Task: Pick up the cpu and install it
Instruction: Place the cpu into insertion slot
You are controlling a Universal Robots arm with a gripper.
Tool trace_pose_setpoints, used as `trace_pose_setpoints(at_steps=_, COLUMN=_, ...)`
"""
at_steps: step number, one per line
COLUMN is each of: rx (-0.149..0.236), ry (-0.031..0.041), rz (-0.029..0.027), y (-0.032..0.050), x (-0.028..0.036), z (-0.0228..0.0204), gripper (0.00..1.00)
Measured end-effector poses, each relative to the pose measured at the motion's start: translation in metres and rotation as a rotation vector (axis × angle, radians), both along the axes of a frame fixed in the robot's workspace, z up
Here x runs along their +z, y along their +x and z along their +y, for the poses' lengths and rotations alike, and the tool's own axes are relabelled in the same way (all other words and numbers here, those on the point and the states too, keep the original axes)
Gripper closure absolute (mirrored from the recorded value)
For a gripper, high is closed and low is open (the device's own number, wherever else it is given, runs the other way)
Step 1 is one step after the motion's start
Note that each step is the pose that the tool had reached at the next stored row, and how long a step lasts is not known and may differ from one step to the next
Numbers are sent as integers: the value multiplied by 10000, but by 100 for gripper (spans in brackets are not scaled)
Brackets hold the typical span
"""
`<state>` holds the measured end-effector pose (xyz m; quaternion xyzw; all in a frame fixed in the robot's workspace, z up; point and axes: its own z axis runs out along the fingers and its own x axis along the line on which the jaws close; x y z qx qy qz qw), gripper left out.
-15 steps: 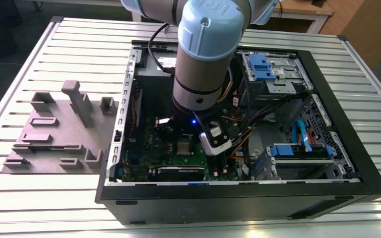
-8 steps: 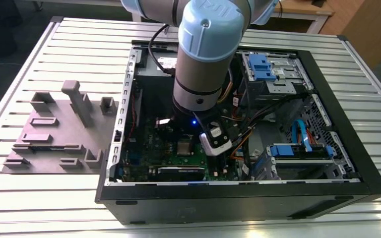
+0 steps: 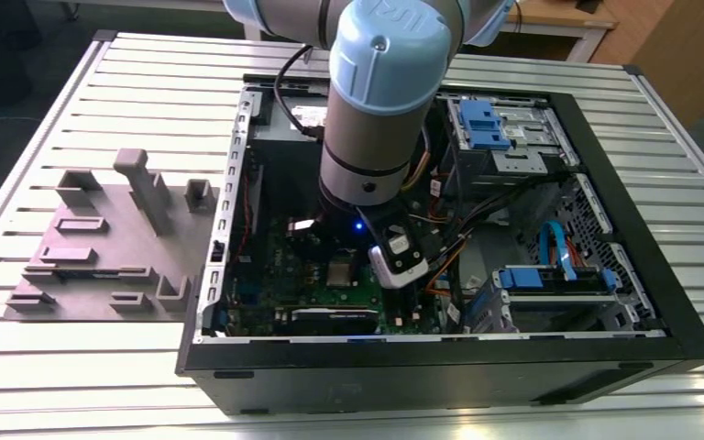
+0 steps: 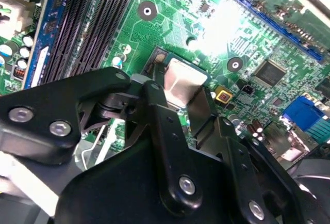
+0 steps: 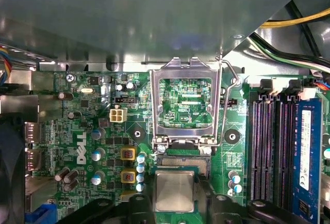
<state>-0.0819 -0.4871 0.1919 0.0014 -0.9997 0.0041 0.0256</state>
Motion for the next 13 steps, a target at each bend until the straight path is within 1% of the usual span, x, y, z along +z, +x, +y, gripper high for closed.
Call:
trace_pose_setpoints(at_steps=1, rx=0, ry=1, rz=-1, y=0, x=0, z=0, gripper=55)
trace_pose_setpoints(at_steps=2, rx=0, ry=1, rz=-1, y=0, x=0, z=0, gripper=59)
trace_pose_setpoints(at_steps=6, rx=0, ry=3, rz=-3, y=0, x=0, z=1, gripper=59)
trace_pose_setpoints(at_steps=7, rx=0, ry=5, rz=-5, y=1, x=7, z=1, gripper=59)
trace_pose_setpoints(at_steps=10, rx=0, ry=-5, rz=-2, y=3, x=52, z=1, gripper=59)
trace_pose_setpoints(at_steps=13, rx=0, ry=-1, rz=-4, y=4, x=53, z=1, gripper=59)
